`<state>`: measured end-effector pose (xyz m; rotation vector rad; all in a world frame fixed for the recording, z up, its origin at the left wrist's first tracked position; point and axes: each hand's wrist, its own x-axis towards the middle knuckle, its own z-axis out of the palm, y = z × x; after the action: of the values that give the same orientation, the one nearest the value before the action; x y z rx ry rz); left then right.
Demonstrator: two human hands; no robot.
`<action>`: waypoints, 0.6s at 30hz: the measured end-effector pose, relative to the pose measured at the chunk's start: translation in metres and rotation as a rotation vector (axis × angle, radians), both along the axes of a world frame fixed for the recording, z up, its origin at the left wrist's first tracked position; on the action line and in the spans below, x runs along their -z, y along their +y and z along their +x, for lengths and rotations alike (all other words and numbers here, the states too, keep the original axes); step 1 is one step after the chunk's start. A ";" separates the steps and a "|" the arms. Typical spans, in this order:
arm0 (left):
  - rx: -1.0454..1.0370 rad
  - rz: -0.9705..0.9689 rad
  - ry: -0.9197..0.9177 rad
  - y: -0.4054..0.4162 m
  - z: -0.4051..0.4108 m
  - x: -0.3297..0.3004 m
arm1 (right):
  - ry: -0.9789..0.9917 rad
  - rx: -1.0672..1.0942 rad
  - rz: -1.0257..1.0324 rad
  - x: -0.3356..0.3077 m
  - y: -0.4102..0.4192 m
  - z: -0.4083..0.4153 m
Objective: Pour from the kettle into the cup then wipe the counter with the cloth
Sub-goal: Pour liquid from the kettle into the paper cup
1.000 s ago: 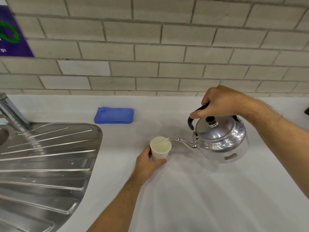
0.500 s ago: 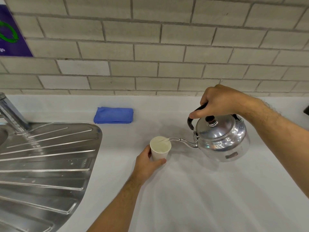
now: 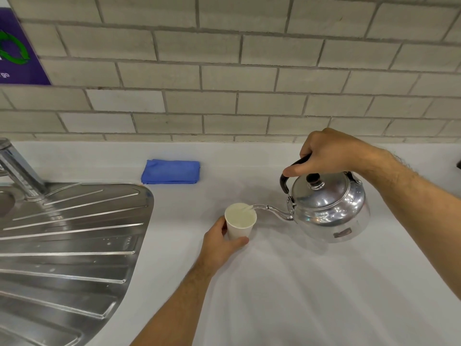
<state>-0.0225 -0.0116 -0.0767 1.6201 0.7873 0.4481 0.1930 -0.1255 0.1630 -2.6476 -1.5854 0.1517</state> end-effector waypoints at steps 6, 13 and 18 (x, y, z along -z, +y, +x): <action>0.002 0.005 0.010 0.000 0.000 -0.002 | 0.107 0.029 0.059 0.019 -0.005 0.010; -0.004 -0.005 0.000 0.001 0.000 -0.002 | 0.266 0.091 0.130 0.040 -0.009 0.020; 0.003 0.002 0.001 0.002 0.000 0.000 | 0.381 0.150 0.238 0.055 -0.010 0.029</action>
<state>-0.0225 -0.0096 -0.0766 1.6236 0.7851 0.4458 0.2219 -0.1359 0.1084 -2.3661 -1.2011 0.4047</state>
